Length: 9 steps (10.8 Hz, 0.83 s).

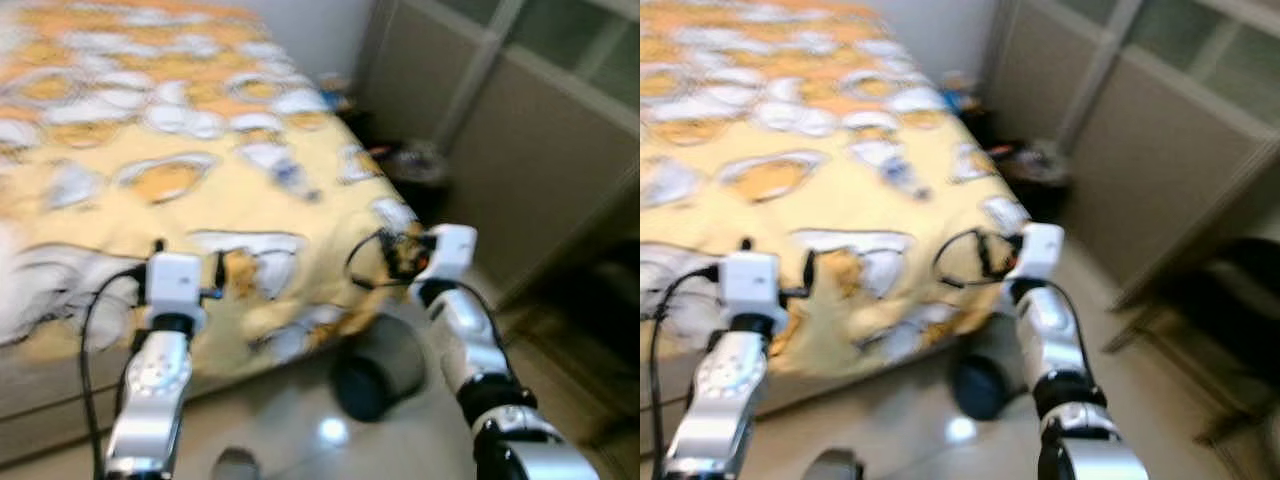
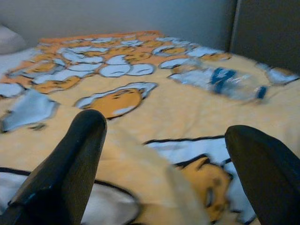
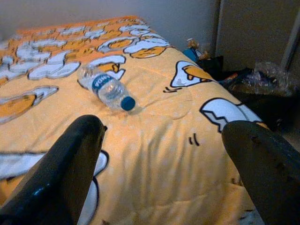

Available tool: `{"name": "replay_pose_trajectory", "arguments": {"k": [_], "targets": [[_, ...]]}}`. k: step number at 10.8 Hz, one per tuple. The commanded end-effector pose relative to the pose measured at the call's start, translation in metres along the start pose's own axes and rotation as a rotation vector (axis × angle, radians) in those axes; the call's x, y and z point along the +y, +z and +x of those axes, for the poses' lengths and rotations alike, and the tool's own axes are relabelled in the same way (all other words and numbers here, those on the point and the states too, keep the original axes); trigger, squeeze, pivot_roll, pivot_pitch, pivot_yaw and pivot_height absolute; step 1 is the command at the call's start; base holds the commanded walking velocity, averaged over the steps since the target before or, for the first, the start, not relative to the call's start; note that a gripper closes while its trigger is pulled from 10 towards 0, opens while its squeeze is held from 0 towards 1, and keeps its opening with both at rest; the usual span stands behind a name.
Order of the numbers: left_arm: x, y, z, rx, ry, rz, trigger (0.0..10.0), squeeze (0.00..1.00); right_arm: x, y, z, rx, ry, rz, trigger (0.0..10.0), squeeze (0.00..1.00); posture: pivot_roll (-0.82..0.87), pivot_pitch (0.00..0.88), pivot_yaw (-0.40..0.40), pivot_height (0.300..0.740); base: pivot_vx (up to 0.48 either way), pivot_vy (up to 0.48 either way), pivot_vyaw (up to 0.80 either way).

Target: Clean up the room

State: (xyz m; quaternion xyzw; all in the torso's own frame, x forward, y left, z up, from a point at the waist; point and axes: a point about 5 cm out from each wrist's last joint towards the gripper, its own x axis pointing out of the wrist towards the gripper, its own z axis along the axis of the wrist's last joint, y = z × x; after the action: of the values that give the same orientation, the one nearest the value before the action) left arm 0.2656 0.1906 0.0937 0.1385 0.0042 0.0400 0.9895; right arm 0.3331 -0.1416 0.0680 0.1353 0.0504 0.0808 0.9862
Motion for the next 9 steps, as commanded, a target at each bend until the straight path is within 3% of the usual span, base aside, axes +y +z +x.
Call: {"name": "replay_pose_trajectory", "arguments": {"k": [1, 2, 3, 4, 6, 7, 8, 9], "targets": [[0.002, 0.005, 0.007, -0.01, -0.019, 0.064, 10.0, 0.0, -0.006, -0.001, 0.0, 0.014, -0.038, -0.018, 10.0, 1.0, 0.24, 0.0, -0.114, 0.74, 0.0, 0.0, 0.69], [0.011, 0.015, 0.019, -0.04, -0.098, 0.136, 10.0, 0.0, -0.007, -0.009, -0.003, 0.042, -0.075, -0.05, 10.0, 0.43, 0.22, 0.0, -0.042, 0.74, 0.0, 0.0, 0.0], [0.02, 0.02, 0.027, -0.046, -0.132, 0.17, 10.0, 0.0, -0.004, -0.01, -0.005, 0.025, -0.084, -0.074, 10.0, 0.0, 0.19, 0.0, 0.015, 0.74, 0.0, 0.0, 0.0], [0.022, 0.027, 0.036, -0.055, -0.188, 0.182, 10.0, 0.0, -0.001, -0.013, -0.009, -0.002, -0.098, -0.113, 10.0, 0.0, 0.15, 0.0, 0.081, 0.74, 0.0, 0.0, 0.0], [-0.005, 0.037, 0.051, -0.093, -0.316, 0.137, 10.0, 0.0, -0.005, -0.015, -0.02, -0.054, -0.157, -0.123, 10.0, 0.0, 0.05, 0.0, 0.135, 0.74, 0.0, 0.0, 0.0], [-0.009, 0.036, 0.051, -0.09, -0.335, 0.126, 10.0, 0.0, -0.005, -0.014, -0.022, -0.067, -0.16, -0.135, 10.0, 0.0, 0.02, 0.0, 0.138, 0.74, 0.0, 0.0, 0.0], [-0.014, 0.027, 0.052, -0.028, -0.307, -0.022, 10.0, 0.0, -0.006, -0.013, -0.026, -0.077, -0.159, -0.171, 10.0, 0.0, -0.01, 0.0, 0.122, 0.74, 0.0, 0.0, 0.0], [-0.029, 0.02, 0.05, 0.026, -0.243, -0.239, 10.0, 0.0, -0.016, -0.005, -0.032, -0.084, -0.164, -0.228, 10.0, 0.0, -0.02, 0.0, 0.083, 0.74, 0.0, 0.0, 0.0]]}}
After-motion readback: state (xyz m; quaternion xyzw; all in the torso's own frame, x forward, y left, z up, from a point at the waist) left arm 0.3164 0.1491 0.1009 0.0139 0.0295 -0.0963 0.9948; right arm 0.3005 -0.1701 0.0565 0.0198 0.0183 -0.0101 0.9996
